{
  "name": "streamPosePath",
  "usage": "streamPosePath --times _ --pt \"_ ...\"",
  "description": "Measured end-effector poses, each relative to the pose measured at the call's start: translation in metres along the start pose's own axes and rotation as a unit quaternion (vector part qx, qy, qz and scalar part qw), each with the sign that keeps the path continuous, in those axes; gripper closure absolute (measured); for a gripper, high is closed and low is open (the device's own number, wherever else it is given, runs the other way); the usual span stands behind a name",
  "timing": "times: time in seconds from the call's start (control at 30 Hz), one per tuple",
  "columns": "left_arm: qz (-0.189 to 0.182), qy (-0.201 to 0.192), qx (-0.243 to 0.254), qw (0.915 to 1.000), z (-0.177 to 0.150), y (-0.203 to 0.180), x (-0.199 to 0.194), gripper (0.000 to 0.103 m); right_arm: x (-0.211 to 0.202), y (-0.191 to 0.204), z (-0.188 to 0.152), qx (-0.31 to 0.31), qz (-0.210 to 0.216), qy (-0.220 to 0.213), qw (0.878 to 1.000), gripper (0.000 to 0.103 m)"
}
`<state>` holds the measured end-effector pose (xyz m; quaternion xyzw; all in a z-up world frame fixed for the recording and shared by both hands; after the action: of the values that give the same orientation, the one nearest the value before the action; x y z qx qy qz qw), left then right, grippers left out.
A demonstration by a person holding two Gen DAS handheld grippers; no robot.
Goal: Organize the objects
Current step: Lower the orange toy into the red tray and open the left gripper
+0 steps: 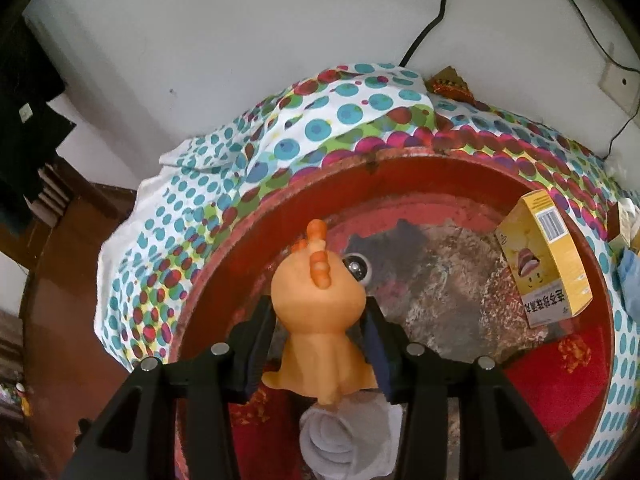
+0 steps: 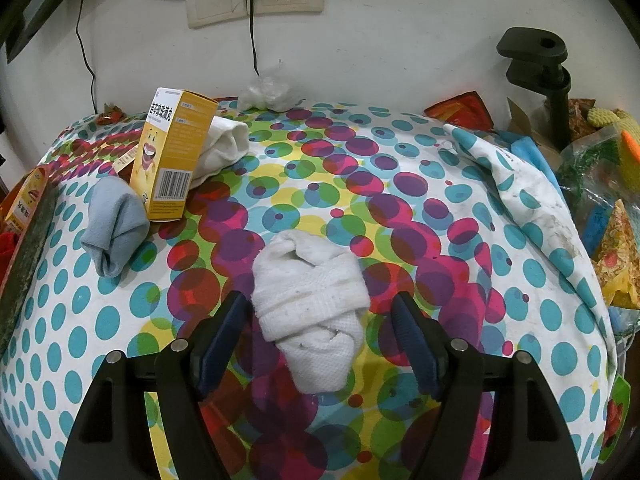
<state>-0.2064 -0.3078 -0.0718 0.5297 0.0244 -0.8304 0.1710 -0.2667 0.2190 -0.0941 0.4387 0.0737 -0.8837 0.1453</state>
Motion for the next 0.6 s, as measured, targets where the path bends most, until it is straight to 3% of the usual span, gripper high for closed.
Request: streamPosePath --times 0.17,0.27,0.6 --pt "0.002 -0.001 -0.016 0.9999 -0.002 0.006 0.0 0.056 0.0 0.0 0.0 0.0 0.0 0.0 1.0 0.031" --pt "0.004 0.001 -0.025 0.9997 -0.002 0.009 -0.003 0.048 0.0 -0.001 0.0 0.0 0.0 0.0 1.0 0.031" --pt "0.034 -0.029 0.001 0.999 -0.01 0.006 -0.028 0.045 0.0 0.0 0.0 0.0 0.0 0.0 1.0 0.031"
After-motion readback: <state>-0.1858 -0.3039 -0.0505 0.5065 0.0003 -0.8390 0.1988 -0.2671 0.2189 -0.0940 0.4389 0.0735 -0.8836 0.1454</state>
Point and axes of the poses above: each gripper's, at about its wrist camera, not at the fingertips, and x roughly the way its jaws point, y to its left, z to its top, the point moved 5 cm from there along x, roughly the way its jaws point, and after that the axes turned 1 degree about z, right-handed, at the moved point
